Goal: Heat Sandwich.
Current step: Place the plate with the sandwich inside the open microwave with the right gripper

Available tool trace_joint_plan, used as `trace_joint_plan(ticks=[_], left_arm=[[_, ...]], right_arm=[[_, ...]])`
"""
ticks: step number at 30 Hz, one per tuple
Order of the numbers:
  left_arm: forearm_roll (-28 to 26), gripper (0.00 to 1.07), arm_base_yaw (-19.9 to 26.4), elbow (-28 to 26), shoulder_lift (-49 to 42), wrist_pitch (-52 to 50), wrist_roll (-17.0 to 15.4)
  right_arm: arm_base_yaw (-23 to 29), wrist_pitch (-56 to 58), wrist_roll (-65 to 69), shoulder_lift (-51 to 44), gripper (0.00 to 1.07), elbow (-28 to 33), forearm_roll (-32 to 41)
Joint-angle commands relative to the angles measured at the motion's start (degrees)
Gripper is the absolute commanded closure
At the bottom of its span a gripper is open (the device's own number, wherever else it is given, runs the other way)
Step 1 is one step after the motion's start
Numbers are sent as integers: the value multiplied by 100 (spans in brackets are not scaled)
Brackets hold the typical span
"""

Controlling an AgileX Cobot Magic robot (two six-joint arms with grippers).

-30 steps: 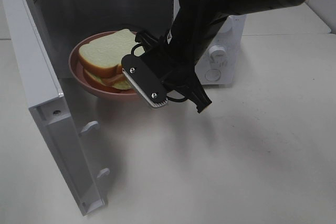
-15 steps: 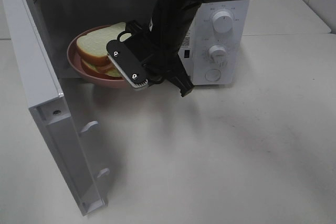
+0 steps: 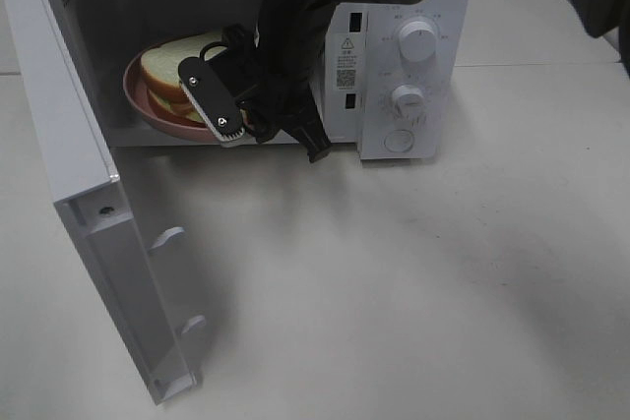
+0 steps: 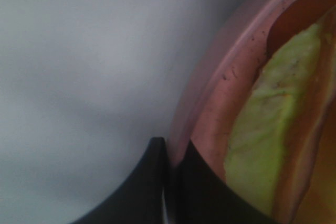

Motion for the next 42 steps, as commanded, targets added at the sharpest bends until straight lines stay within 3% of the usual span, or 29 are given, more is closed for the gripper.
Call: trace_joint_plan(ticks=[1,23,42], left_arm=[[-63,9,-29,17,-109,-57,-23],[-63,9,-29,17,-109,-57,-23],[-63,9,-29,17,-109,-57,-23]], right_arm=[[-11,-74,149,69,106,-269,-80],[-29,155,258,1100,105,-1644,-160],[-29,-69,1375,1169,100,-1707,-561]])
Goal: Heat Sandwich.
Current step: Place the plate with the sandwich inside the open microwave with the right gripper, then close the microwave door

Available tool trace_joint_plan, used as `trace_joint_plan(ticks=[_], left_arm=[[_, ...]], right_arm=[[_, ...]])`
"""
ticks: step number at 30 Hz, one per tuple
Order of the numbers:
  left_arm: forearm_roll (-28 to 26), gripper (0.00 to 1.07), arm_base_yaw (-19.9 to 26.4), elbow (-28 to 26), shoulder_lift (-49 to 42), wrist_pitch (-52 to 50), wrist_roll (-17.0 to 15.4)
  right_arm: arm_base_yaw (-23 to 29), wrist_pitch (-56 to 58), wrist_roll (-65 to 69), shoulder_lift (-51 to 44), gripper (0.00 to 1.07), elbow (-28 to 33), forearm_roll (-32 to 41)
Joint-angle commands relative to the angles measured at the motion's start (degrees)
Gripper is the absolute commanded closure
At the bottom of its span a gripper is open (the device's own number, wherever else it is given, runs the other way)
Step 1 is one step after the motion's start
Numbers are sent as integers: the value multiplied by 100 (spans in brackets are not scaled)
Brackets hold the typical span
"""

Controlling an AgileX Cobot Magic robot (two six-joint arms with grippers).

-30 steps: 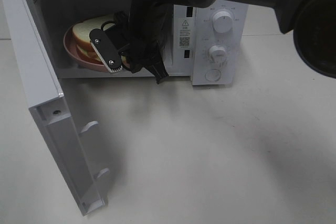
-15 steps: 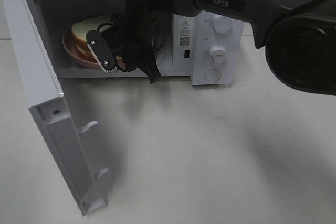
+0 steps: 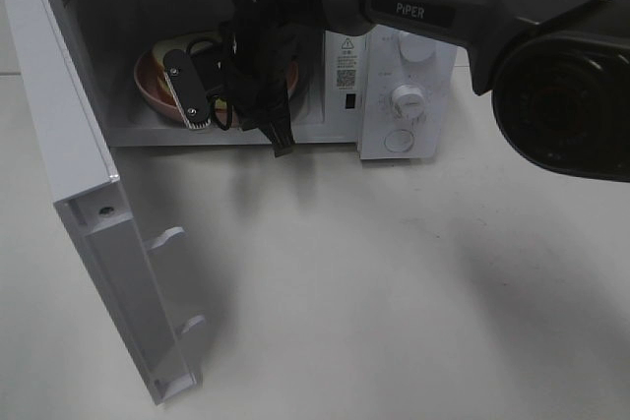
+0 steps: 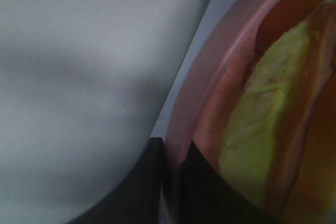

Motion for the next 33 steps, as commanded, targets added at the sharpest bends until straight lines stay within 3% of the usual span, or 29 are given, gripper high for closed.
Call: trace_joint_plan(ticks=[1,7,11,13,21,27,33], left_arm=[[-63,9,-29,17,-109,-57,-23],[-63,9,-29,17,-109,-57,-23],[-63,9,-29,17,-109,-57,-23],[-63,9,-29,17,-109,-57,-23],[-63,9,-29,17,-109,-57,-23],[-63,9,-29,17,-109,-57,-23],[-63,9,-29,17,-109,-57,-23]], right_arm=[[-17,-189,195,-29,100,-69,-86],[-17,-246,573,-29,89,-69,-86],[-17,-241,619,-29,75,-69,-86],[-17,-155,642,-29,62,-69,-86],[-17,-166,762,-212,39,195,-34],[-17,-579,877,-636,28,768,69],[-17,-1037,894,-1089,27,1524,86]])
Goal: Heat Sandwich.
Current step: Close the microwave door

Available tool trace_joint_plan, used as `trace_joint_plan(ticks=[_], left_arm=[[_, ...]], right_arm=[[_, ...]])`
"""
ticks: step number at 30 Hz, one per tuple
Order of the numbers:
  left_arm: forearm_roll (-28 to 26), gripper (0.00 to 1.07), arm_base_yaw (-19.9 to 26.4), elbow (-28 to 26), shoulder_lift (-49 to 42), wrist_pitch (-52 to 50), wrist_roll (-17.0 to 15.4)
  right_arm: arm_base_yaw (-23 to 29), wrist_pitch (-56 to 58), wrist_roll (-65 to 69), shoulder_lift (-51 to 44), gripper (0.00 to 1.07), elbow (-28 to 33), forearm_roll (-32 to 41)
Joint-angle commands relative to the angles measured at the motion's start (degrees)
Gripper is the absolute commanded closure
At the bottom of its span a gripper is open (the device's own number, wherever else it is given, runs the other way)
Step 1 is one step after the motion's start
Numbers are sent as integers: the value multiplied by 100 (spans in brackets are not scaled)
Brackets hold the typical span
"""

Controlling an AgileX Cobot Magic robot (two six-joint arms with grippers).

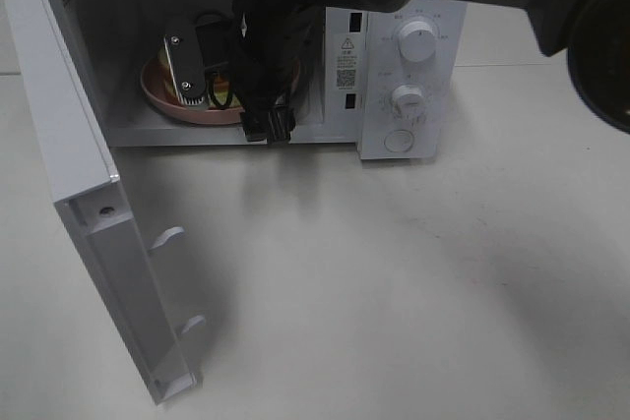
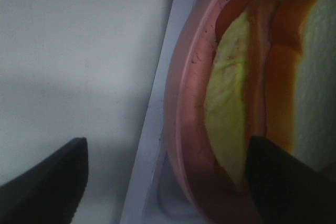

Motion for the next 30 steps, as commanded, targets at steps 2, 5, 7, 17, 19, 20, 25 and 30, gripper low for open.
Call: trace_joint_plan(ticks=[2,5,7,17,19,20,25,30], left_arm=[[-63,9,-29,17,-109,-57,-23],[-63,9,-29,17,-109,-57,-23],[-63,9,-29,17,-109,-57,-23],[-63,9,-29,17,-109,-57,-23],[-63,9,-29,17,-109,-57,-23],[-63,9,-29,17,-109,-57,-23],[-63,9,-29,17,-109,-57,-23],[-63,9,-29,17,-109,-57,-23]], right_arm=[[-17,-395,57,-384,28,573,40],[-17,-613,57,-579,28,837,40],[-11,-831,57,-842,29,1266,11],[-11,-1301,63,-1713,29,2538,-6],[-11,-1375,69,-1879,29,2762,-6],[-11,-1404,80,-1965,29,2876,-6],[-11,-1409,556,-2320,30,3392,-6],[-11,-1398,670,-2722,31,3890,-40]])
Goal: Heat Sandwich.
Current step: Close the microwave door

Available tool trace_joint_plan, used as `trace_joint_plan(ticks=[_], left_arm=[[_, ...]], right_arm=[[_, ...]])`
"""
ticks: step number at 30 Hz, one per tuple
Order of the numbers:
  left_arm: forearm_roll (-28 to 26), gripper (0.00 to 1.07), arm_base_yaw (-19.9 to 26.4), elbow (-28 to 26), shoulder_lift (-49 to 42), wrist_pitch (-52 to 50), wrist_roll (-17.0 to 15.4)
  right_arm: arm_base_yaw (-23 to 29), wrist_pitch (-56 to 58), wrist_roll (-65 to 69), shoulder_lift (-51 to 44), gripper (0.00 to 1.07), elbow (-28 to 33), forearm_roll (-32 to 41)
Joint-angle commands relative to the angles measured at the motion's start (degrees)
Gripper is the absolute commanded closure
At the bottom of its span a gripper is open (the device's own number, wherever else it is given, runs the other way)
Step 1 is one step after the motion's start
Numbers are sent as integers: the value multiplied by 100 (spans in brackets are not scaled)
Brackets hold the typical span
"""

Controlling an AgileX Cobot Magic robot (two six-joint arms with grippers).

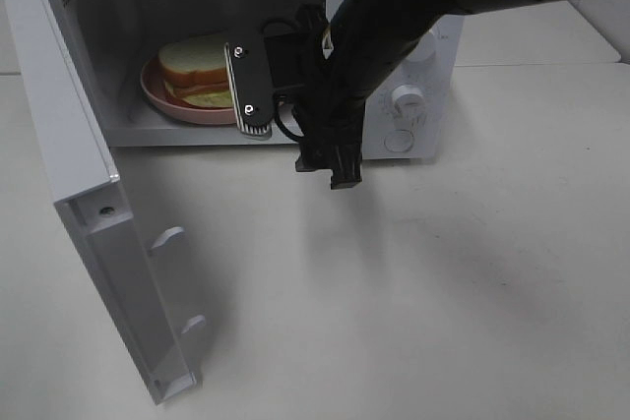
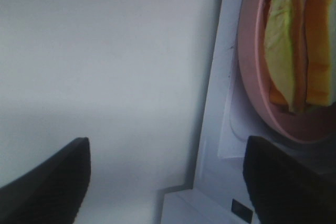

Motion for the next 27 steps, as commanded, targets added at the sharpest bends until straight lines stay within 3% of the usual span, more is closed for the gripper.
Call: trace_joint_plan(ticks=[1,11,20,27], left_arm=[[-63,9,-29,17,-109,-57,-23],[-63,9,-29,17,-109,-57,-23],[-63,9,-29,17,-109,-57,-23],[-63,9,-29,17,-109,-57,-23]], right_arm=[[-6,-17,252,-435,31,435,-23],[-6,201,1203,-1100,31,1060,-23],[-6,579,3174,-1736,31,1513,-23],[-6,653,3953,-2212,31,1891,-23]])
